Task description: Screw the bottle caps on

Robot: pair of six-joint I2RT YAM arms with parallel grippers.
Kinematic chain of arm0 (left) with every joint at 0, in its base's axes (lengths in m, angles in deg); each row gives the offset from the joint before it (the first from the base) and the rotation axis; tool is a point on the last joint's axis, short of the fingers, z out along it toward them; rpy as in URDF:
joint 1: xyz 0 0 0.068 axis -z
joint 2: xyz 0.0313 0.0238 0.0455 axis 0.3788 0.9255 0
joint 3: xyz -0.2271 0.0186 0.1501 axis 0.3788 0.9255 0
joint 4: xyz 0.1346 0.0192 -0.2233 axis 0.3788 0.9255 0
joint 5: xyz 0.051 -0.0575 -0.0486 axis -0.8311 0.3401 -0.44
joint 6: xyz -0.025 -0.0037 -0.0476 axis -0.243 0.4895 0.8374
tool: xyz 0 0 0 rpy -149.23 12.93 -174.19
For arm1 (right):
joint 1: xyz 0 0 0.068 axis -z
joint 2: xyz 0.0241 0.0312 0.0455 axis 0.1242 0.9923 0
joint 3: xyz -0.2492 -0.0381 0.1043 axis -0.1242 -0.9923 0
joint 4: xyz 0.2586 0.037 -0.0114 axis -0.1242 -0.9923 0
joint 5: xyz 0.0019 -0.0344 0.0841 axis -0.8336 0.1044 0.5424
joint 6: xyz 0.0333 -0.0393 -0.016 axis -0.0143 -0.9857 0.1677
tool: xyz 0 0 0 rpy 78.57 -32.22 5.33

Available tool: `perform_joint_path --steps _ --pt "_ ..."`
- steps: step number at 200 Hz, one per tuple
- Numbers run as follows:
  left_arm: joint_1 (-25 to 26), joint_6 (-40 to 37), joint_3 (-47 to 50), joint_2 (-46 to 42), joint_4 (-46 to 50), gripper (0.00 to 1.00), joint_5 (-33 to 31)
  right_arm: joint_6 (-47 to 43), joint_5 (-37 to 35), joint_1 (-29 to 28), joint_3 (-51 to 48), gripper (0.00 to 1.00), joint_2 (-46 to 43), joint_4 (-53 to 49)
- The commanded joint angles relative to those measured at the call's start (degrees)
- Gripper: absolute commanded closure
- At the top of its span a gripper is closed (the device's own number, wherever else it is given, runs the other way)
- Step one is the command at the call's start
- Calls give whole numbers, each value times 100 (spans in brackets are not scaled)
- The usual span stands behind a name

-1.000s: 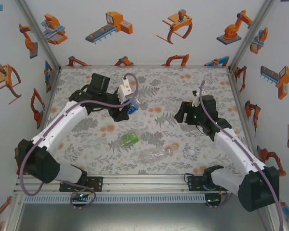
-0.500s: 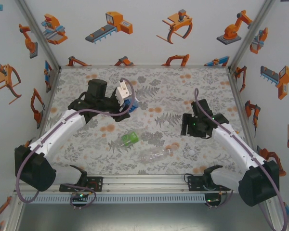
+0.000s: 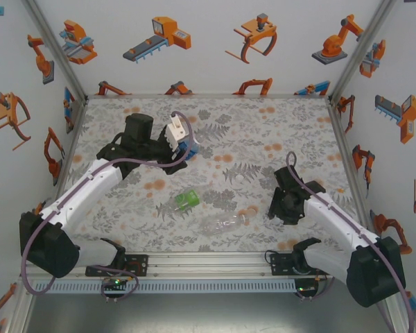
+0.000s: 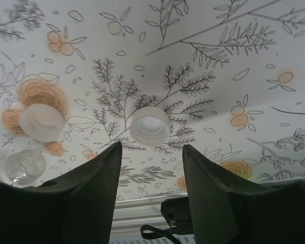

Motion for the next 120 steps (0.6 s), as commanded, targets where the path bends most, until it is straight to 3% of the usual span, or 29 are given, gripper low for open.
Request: perform_joint_path --steps 1,120 --pt "23 89 -123 -130 -108 100 18 297 -29 -61 -185 52 -85 89" --pt "21 62 -154 -138 15 91 77 141 -251 -127 -121 54 361 526"
